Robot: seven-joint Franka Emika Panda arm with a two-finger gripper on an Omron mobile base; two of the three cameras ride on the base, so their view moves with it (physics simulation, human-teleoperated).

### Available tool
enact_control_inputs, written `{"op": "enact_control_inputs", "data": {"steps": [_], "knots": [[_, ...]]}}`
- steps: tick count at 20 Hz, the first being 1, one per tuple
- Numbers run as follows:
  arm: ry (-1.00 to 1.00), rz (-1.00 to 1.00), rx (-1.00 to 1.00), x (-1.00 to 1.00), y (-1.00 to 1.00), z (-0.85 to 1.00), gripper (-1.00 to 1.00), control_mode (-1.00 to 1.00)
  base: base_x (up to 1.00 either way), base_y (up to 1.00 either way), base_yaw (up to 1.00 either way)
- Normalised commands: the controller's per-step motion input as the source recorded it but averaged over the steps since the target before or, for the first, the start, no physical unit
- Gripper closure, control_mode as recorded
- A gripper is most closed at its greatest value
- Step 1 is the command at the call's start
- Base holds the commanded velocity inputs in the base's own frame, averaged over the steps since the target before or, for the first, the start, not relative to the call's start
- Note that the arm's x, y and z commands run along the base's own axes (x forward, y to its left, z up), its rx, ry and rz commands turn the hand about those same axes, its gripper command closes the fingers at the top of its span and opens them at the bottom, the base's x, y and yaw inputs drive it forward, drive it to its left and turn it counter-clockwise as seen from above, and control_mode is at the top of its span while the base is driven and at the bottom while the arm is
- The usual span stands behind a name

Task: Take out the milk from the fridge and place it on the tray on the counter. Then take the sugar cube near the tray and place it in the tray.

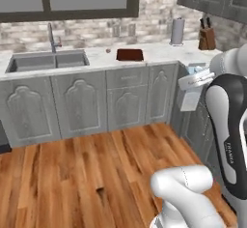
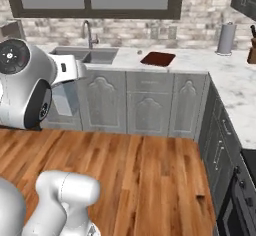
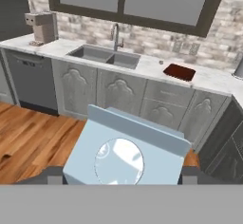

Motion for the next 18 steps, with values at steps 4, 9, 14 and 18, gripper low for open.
{"op": "enact_control_inputs", "data": {"steps": [4,9,14,18], "knots": [[0.00,0.00,0.00,0.00,0.00,0.00,1.00,1.00,1.00,-0.99,0.17],[0.00,0.00,0.00,0.00,0.00,0.00,1.00,1.00,1.00,-0.12,0.17],[0.00,0.00,0.00,0.00,0.00,0.00,1.00,1.00,1.00,-0.19,0.21],[0.00,0.00,0.00,0.00,0.00,0.00,1.00,1.00,1.00,-0.91,0.20]]}}
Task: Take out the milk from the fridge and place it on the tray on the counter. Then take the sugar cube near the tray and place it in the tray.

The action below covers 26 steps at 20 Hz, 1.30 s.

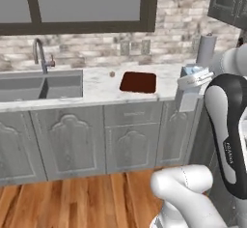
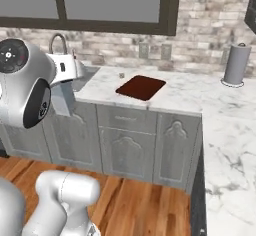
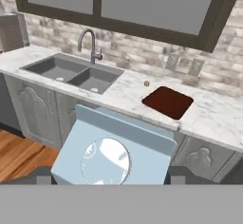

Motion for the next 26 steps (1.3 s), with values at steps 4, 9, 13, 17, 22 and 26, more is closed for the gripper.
{"op": "enact_control_inputs", "data": {"steps": [4,9,13,17,22,26], "knots": [[0.00,0.00,0.00,0.00,0.00,0.00,1.00,1.00,1.00,-0.23,-0.03],[0.00,0.00,0.00,0.00,0.00,0.00,1.00,1.00,1.00,0.08,-0.24],[0.00,0.00,0.00,0.00,0.00,0.00,1.00,1.00,0.99,0.09,-0.27],[0.00,0.00,0.00,0.00,0.00,0.00,1.00,1.00,0.64,0.23,-0.07],[0.00,0.00,0.00,0.00,0.00,0.00,1.00,1.00,0.82,0.00,0.03],[0.00,0.00,0.00,0.00,0.00,0.00,1.00,1.00,0.07,-0.05,0.10]]}}
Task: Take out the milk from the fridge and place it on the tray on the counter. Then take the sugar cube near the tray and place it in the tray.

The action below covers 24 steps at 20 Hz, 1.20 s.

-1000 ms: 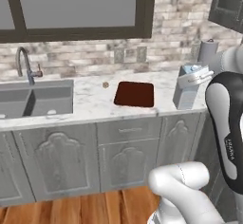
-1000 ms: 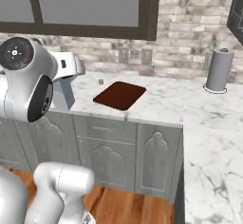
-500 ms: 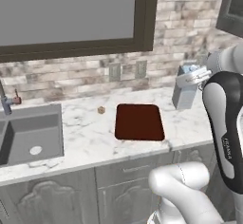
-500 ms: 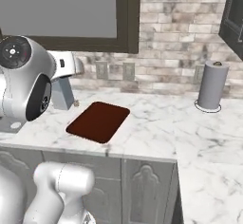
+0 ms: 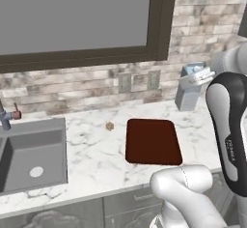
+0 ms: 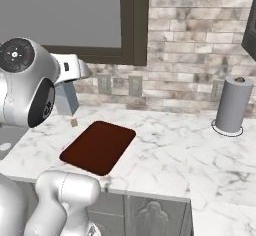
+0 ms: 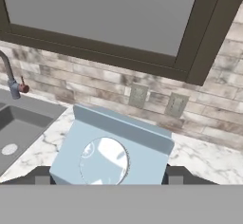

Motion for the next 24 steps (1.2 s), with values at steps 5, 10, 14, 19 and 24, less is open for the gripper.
{"op": "enact_control_inputs", "data": {"steps": [5,10,14,19,24], "knots": [[0.00,0.00,0.00,0.00,0.00,0.00,1.00,1.00,0.02,-0.02,0.11],[0.00,0.00,0.00,0.00,0.00,0.00,1.00,1.00,0.02,-0.01,0.15],[0.00,0.00,0.00,0.00,0.00,0.00,1.00,1.00,0.08,-0.02,0.13],[-0.05,0.07,0.00,0.22,-0.02,-0.23,1.00,-1.00,0.30,-0.02,0.08],[0.03,0.17,0.00,0.44,-0.07,-0.70,1.00,-1.00,0.00,0.00,0.00]]}}
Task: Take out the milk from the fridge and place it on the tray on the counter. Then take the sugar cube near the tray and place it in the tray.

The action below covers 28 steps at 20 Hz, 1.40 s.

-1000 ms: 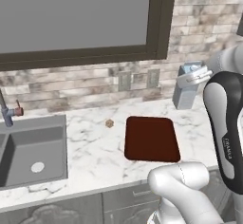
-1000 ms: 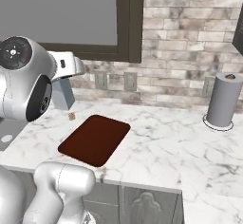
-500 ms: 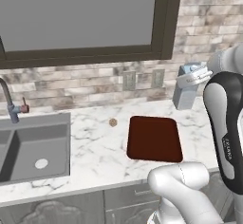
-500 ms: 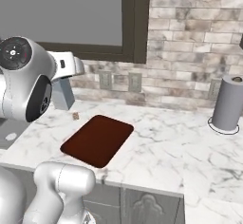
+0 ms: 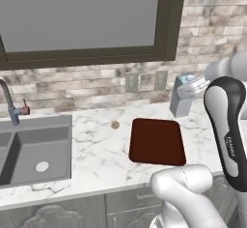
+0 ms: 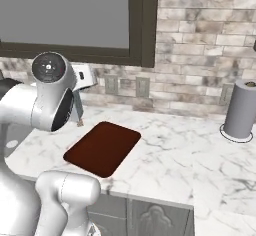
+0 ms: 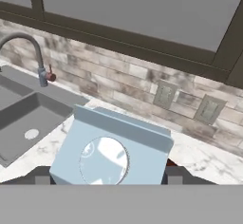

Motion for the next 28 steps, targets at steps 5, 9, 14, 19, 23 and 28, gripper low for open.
{"op": "enact_control_inputs", "data": {"steps": [5,9,14,19,23,28], "knots": [[0.04,0.15,-0.01,0.34,-0.18,-0.63,1.00,-1.00,0.00,0.00,0.00],[0.10,0.17,-0.01,0.56,-0.13,-0.57,1.00,-1.00,0.00,0.00,0.00],[0.16,0.22,0.00,0.63,-0.21,-0.31,1.00,-1.00,0.00,0.00,0.00],[0.05,0.33,0.00,0.54,-0.34,-0.33,1.00,-1.00,0.00,0.00,0.00],[0.00,0.34,0.00,0.43,-0.33,-0.36,1.00,-1.00,0.00,0.00,0.00],[0.00,0.26,0.00,0.49,-0.04,-0.35,1.00,-1.00,0.00,0.00,0.00]]}}
